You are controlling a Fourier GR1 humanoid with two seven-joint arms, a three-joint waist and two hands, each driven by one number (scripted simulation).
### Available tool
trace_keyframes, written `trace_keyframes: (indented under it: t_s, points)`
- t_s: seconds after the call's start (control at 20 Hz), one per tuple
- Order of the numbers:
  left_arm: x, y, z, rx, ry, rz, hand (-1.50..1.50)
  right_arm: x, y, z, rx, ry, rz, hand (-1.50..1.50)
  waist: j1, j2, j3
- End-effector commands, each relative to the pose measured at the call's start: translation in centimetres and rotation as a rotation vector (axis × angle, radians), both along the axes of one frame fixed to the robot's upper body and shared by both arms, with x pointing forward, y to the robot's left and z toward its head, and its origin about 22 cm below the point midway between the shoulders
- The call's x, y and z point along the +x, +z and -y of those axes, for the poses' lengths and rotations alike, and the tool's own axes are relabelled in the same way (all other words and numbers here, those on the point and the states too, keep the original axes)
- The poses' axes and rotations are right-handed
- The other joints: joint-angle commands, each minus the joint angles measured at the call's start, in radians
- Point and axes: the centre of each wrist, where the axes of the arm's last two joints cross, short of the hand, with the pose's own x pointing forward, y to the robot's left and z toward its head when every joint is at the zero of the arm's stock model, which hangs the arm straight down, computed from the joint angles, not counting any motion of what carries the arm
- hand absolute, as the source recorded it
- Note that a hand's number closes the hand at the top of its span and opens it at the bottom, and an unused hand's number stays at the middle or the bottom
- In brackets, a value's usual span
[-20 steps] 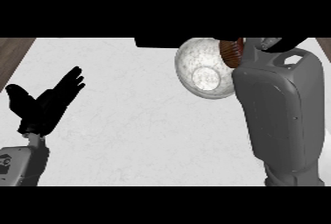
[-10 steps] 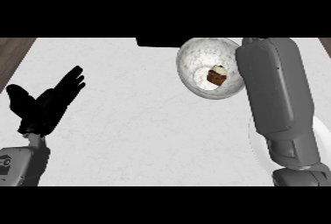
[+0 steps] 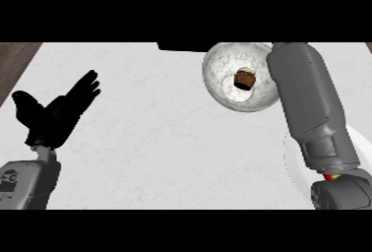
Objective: Pick the cupcake from the plate and place it in the bowl
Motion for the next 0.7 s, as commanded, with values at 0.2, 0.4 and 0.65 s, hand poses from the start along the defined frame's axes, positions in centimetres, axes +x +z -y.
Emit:
trace_keyframes:
  t_s: [0.2,0.4,0.65]
  points:
    - [0.4,0.6,-0.1,-0.007,-0.014,0.012,0.00,0.7,-3.1,0.6,0.197,-0.062,0.159,-1.50,0.023,0.007,0.000]
    - [0.3,0.7,0.3,0.019,-0.018,0.015,0.00,0.8,-3.8,2.9,0.175,-0.082,0.249,-1.50,0.025,0.008,0.001]
    - [1.7,0.4,0.3,-0.007,-0.014,-0.003,0.00,1.3,-2.7,2.2,0.091,-0.138,0.352,-1.50,0.014,0.008,0.000]
